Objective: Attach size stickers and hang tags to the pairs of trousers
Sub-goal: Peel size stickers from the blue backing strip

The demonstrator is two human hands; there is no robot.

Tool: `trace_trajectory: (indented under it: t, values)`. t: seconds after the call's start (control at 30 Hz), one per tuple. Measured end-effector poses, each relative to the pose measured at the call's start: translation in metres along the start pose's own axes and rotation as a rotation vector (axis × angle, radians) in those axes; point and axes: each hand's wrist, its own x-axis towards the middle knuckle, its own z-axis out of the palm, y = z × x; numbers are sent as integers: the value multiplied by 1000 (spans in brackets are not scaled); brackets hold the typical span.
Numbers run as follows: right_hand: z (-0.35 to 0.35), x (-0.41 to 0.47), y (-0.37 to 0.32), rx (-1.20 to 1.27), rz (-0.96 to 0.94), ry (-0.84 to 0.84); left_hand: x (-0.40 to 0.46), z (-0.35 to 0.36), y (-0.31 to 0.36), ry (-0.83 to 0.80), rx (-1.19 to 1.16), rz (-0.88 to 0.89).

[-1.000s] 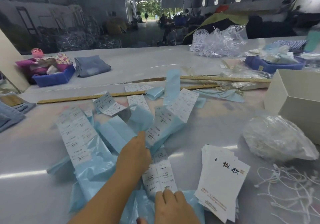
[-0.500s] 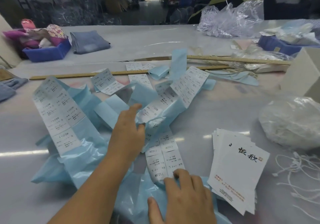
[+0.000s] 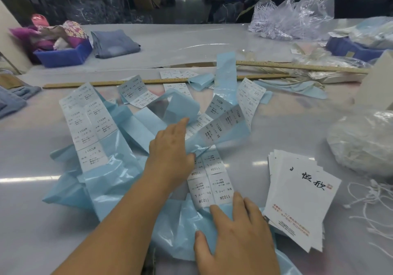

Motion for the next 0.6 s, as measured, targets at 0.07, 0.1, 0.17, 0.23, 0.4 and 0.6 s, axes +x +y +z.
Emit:
trace_trajectory:
  t: [0.07,0.1,0.17,0.23,0.4,0.6]
  values:
    - [-3,0,-1,-16,18,-46,-1,-2,4,20,58,56]
    - [-2,0,-1,-26,34,-51,-2,-3,6,42,77,79]
    - [-4,0,0,-43,17,-24,-4,-10,11,149,31,140]
    - [-7,-1,-2,-40,25,-48,-5,-18,15,234,-54,207]
    - [2,1,6,-22,12,-183,-13,-22,22,-273,-11,164]
    - [6,1,5,-42,42,-207,-12,-18,8,-491,59,18]
